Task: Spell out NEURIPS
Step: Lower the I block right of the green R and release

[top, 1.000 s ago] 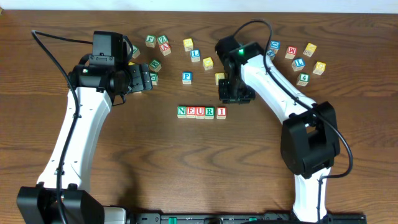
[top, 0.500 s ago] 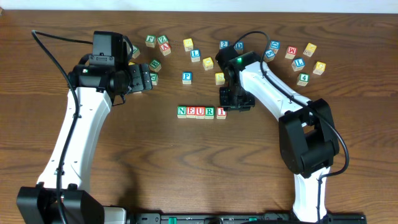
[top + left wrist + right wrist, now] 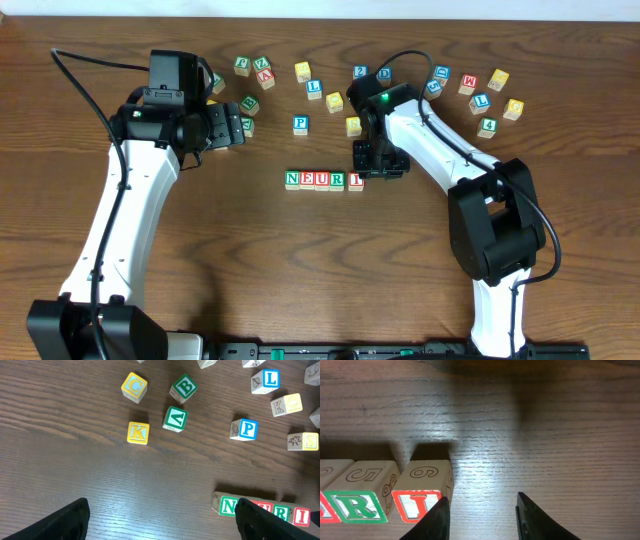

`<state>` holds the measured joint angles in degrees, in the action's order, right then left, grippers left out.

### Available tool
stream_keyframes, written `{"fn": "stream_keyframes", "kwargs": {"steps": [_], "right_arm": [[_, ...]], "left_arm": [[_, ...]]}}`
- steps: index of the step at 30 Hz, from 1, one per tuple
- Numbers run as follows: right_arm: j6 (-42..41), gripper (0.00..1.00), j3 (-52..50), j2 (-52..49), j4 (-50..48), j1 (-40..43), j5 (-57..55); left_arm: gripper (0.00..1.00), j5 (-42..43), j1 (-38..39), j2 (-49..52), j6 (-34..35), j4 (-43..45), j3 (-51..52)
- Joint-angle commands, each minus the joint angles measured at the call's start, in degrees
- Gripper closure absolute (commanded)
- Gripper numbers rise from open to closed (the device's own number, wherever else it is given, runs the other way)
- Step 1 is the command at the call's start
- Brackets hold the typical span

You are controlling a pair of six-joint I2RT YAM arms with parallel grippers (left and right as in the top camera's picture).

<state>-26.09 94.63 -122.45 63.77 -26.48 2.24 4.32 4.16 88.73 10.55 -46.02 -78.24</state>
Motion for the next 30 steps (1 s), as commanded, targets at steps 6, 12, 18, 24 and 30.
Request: {"fn": "stream_keyframes", "kwargs": {"steps": [6,12,18,24,30], "right_arm": [[-0.24,0.62,-0.42,-0.50,-0.31,-0.46,1.16],[-0.26,0.62,-1.68,-0.50,-1.22,-0.94,1.16],[-0.24,0.64,-1.77,-0.50,-1.84,-0.94,3.10],[-0.22,0.67,-1.73,-0.46,-2.75,-0.94,3.76],[0.07,0.67,0.09,-0.39,-2.16,0.07,4.37]], "left_arm": [[0.09,-0.35,-0.24,0.44,0.28,0.04,-0.74],[0.09,-0.35,-0.24,0.44,0.28,0.04,-0.74],[0.09,-0.35,-0.24,0.44,0.28,0.07,-0.74],[0.09,-0.35,-0.24,0.44,0.28,0.07,-0.74],[0.09,-0.35,-0.24,0.44,0.28,0.07,-0.74]]}}
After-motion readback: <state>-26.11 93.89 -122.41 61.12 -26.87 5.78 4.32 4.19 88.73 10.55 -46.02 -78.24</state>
